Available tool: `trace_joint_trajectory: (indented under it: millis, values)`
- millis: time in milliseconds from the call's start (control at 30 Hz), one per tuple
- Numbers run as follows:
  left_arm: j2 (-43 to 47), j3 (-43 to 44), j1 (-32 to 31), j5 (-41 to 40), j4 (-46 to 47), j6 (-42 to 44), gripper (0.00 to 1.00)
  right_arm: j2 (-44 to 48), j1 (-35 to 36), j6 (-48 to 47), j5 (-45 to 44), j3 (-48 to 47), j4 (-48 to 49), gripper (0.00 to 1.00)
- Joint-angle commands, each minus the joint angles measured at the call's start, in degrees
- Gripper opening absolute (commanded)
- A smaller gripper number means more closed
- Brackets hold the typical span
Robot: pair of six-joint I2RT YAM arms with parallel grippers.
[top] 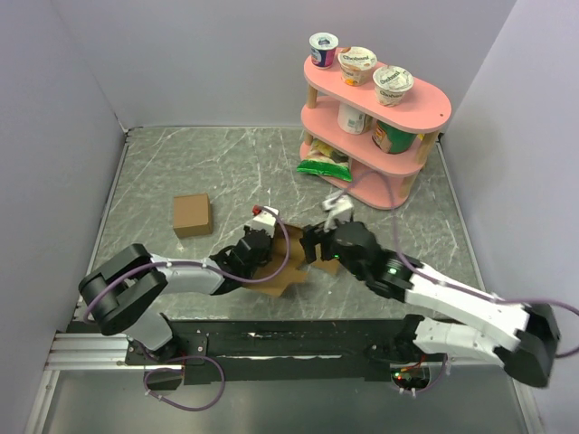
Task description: Fold the paper box
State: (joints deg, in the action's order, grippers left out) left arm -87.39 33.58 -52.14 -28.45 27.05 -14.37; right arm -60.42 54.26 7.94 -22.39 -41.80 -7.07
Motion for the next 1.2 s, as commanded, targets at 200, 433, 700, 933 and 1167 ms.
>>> trace_joint_trajectory:
  millis: [200,433,700,933,1167]
  values:
    - [2.8,-1.3,0.8,-9.9,2.8,-4.5,0.01,15.6,0.9,38.5,8.7,7.3,-6.1,0.89]
    - [16.5,-7.0,1.8,-16.1,15.3,-4.0,0.02,18.1,-4.3,56.9,20.0,20.4,19.7,0.77]
    - [23.7,-13.0,2.1,-18.2,28.4,-3.4,0.02,15.4,-6.4,68.2,17.6,31.7,43.7,0.63]
    - [24.6,-16.1,-0.3,-18.4,32.6,-2.8,0.03,0.2,-14.0,71.5,27.5,31.9,68.5,0.66]
    - [23.5,-15.7,-3.8,-19.7,33.5,-1.6,0.02,-18.3,-15.0,74.7,32.7,27.6,88.1,0.64]
